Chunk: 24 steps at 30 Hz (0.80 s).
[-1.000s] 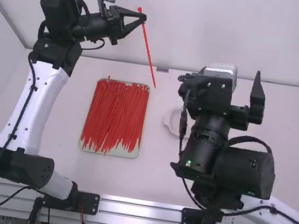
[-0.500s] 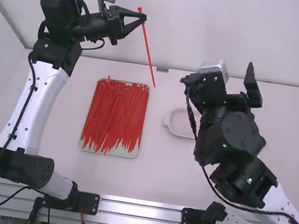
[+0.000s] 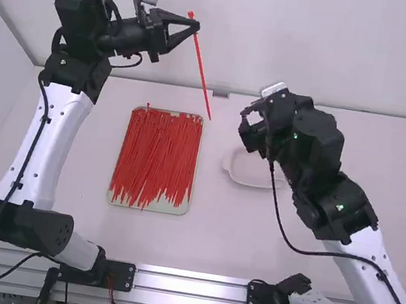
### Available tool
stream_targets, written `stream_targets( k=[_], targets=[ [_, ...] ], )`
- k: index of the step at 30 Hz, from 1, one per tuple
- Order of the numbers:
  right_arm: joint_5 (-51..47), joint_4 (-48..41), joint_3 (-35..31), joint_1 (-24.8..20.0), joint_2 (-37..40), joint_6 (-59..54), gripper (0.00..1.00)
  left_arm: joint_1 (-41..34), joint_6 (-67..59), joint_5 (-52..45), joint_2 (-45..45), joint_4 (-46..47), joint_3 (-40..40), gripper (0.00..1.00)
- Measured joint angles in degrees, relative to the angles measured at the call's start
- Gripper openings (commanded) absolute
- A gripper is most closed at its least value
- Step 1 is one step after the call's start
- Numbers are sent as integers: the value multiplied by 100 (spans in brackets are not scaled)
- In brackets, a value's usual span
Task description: Fasten the cable tie
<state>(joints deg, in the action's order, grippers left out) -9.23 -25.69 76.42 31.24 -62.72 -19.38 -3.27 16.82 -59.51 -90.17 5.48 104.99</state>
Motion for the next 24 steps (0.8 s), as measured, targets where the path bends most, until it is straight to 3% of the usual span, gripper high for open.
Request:
stream_targets(
  k=[2, 3, 4, 7, 11, 19, 24],
  targets=[
    [920, 57, -2, -269, 0, 44, 98, 0, -4, -175, 0, -37, 0, 2],
    [1880, 118, -2, -527, -2, 83, 98, 0, 0, -393, 0, -92, 0, 2],
    [1880, 118, -2, -527, -2, 83, 98, 0, 0, -393, 0, -92, 0, 2],
    [3901, 334, 0, -1051, -76, 105, 98, -2, -11, -964, 0, -249, 0, 2],
    [5552, 695, 0, -1390, -374, 317, 98, -2, -20, -1456, 0, -369, 0, 2],
    [7777, 1375, -2, -1611, -1121, 592, 98, -299, 7, -2190, 0, -767, -151, 2],
    [8266, 1773, -2, -1545, -1327, 866, 98, -538, 107, -2347, 0, -785, -157, 2]
  ],
)
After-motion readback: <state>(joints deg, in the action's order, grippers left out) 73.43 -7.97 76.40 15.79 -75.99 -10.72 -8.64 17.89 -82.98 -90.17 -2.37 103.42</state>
